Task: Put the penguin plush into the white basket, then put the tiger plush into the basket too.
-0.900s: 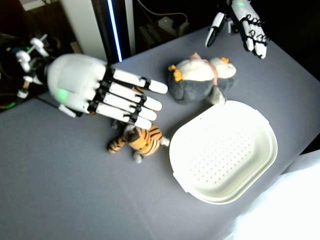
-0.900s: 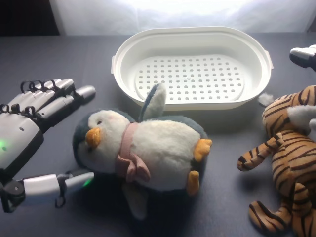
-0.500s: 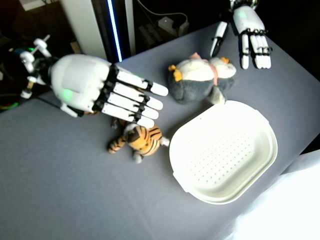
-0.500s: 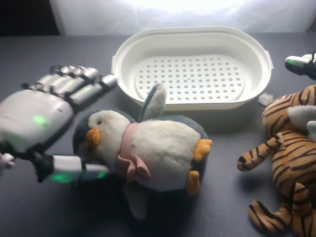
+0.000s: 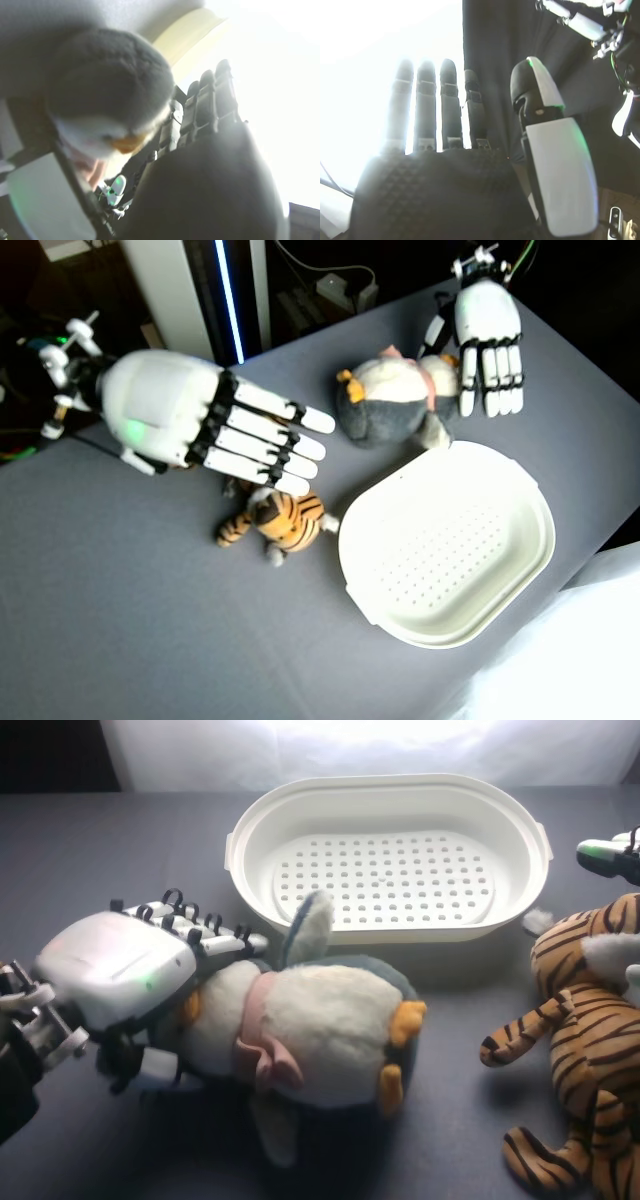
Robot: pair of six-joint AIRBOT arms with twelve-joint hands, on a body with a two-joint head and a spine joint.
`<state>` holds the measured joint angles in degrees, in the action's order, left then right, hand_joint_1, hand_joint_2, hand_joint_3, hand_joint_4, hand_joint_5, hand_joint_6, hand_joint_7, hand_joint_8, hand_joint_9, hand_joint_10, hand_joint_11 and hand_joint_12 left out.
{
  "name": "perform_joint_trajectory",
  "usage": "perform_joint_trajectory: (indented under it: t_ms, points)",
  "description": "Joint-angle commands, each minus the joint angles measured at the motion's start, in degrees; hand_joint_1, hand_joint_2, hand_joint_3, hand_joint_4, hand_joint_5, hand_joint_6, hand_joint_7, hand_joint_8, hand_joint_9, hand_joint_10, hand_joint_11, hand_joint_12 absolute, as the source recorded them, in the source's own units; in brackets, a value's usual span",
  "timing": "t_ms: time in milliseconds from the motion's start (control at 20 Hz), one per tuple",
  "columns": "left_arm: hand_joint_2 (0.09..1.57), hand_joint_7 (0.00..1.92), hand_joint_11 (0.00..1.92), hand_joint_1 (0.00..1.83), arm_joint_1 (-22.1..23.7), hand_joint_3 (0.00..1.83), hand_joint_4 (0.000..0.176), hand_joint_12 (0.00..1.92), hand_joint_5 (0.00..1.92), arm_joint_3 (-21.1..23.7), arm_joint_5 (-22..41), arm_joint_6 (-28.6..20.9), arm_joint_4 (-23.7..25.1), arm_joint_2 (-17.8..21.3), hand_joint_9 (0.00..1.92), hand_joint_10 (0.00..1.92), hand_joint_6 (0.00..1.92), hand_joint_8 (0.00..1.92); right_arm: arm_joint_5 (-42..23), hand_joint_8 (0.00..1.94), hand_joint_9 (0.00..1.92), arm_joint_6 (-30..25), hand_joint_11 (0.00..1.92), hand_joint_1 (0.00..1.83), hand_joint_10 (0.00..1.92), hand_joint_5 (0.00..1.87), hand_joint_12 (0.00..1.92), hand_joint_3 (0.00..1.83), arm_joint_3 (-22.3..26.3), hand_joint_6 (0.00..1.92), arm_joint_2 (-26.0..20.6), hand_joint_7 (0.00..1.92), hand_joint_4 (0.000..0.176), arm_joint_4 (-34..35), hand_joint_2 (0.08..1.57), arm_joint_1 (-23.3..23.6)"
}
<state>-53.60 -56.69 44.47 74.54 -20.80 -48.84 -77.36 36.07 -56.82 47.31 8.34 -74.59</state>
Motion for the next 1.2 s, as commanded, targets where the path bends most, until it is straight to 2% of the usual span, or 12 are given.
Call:
perform_joint_trajectory:
  t_ms: [0, 50, 150, 200, 350, 500, 750, 800, 850, 900, 1000, 1150]
  points:
    - [1.09, 1.0, 0.4, 1.2, 0.5, 0.01, 0.003, 0.85, 0.99, -0.2, 4.0, 0.3, 0.1, -0.7, 0.88, 0.06, 0.84, 0.81, -7.0, 0.01, 0.38, -0.6, 0.34, 0.7, 0.01, 0.34, 0.02, 0.0, -0.4, 0.01, 0.0, 0.42, 0.041, 0.6, 1.3, 0.2]
    - [1.11, 0.95, 0.43, 1.23, 0.6, 0.0, 0.0, 1.22, 1.05, -0.8, 4.2, -0.3, -0.7, -1.3, 0.98, 0.12, 0.72, 1.14, -7.0, 0.0, 0.35, -0.9, 0.29, 0.64, 0.0, 0.32, 0.01, 0.01, -0.5, 0.0, 0.0, 0.4, 0.072, 0.6, 1.3, 0.2]
    - [1.12, 0.94, 0.47, 1.22, 0.7, 0.0, 0.0, 1.37, 0.99, -1.1, 4.6, -1.0, -0.9, -1.6, 0.82, 0.66, 0.9, 1.17, -7.0, 0.01, 0.35, -1.0, 0.26, 0.62, 0.0, 0.34, 0.0, 0.0, -0.6, 0.01, -0.1, 0.41, 0.083, 0.6, 1.3, 0.2]
    - [1.11, 0.99, 0.57, 1.24, 0.7, 0.0, 0.0, 1.45, 1.03, -1.1, 5.0, -1.4, -1.0, -1.7, 0.84, 0.87, 0.78, 1.15, -7.0, 0.0, 0.35, -1.1, 0.26, 0.6, 0.0, 0.35, 0.0, 0.0, -0.6, 0.01, -0.1, 0.41, 0.092, 0.7, 1.3, 0.2]
    - [1.03, 1.13, 0.86, 1.28, 0.6, 0.0, 0.0, 1.49, 1.26, -0.9, 8.1, -6.9, 1.4, -0.5, 1.0, 1.09, 0.35, 0.95, -7.0, 0.01, 0.36, -1.4, 0.29, 0.63, 0.01, 0.37, 0.01, 0.0, -0.6, 0.01, -0.1, 0.42, 0.07, 0.7, 1.31, 0.1]
    - [1.09, 1.0, 0.73, 1.27, -0.7, 0.0, 0.0, 1.69, 1.08, 0.2, 16.6, -17.8, 6.2, 3.2, 0.86, 1.31, 0.65, 1.19, -7.1, 0.0, 0.37, -1.4, 0.29, 0.58, 0.0, 0.36, 0.01, 0.01, -0.6, 0.0, -0.2, 0.42, 0.081, 0.7, 1.33, 0.1]
    - [1.08, 1.08, 0.55, 1.27, -0.3, 0.0, 0.0, 1.38, 1.03, -1.8, 26.0, -22.5, 3.6, 4.0, 0.89, 0.91, 0.76, 1.02, -7.1, 0.0, 0.39, -1.5, 0.31, 0.57, 0.0, 0.38, 0.01, 0.0, -0.7, 0.0, -0.1, 0.44, 0.085, 0.7, 1.33, 0.1]
    - [1.07, 1.06, 0.54, 1.28, 1.7, 0.0, 0.0, 1.48, 1.1, -4.0, 24.6, -22.5, 2.4, 2.3, 0.89, 0.96, 0.61, 1.07, -7.1, 0.0, 0.39, -1.5, 0.3, 0.57, 0.0, 0.38, 0.0, 0.0, -0.8, 0.0, -0.1, 0.44, 0.085, 0.7, 1.33, 0.1]
    - [1.09, 0.97, 0.48, 1.28, 4.8, 0.0, 0.0, 1.82, 1.15, -7.0, 21.2, -22.5, 1.3, 0.1, 0.71, 1.41, 0.51, 1.24, -7.1, 0.01, 0.4, -1.5, 0.32, 0.59, 0.0, 0.39, 0.01, 0.0, -0.8, 0.0, -0.1, 0.45, 0.071, 0.8, 1.33, 0.1]
    - [1.09, 0.97, 0.48, 1.28, 5.5, 0.0, 0.0, 1.82, 1.15, -7.8, 19.9, -22.5, 1.0, -0.6, 0.71, 1.41, 0.51, 1.24, -7.1, 0.01, 0.4, -1.5, 0.32, 0.59, 0.0, 0.39, 0.01, 0.0, -0.8, 0.0, -0.1, 0.45, 0.071, 0.8, 1.33, 0.1]
    - [1.08, 1.11, 0.6, 1.26, 9.3, 0.0, 0.0, 1.45, 1.0, -11.9, 14.6, -22.5, -0.1, -4.0, 0.89, 1.02, 0.88, 0.91, -7.1, 0.0, 0.41, -1.5, 0.34, 0.61, 0.01, 0.38, 0.01, 0.0, -0.9, 0.0, -0.1, 0.45, 0.058, 0.7, 1.34, 0.1]
    - [1.07, 1.14, 0.7, 1.38, 12.8, 0.0, 0.0, 1.17, 0.99, -15.8, 8.9, -18.4, -3.5, -7.2, 0.99, 0.92, 1.08, 0.73, -7.0, 0.01, 0.41, -1.5, 0.34, 0.62, 0.0, 0.38, 0.01, 0.0, -0.9, 0.0, -0.1, 0.46, 0.06, 0.7, 1.34, 0.1]
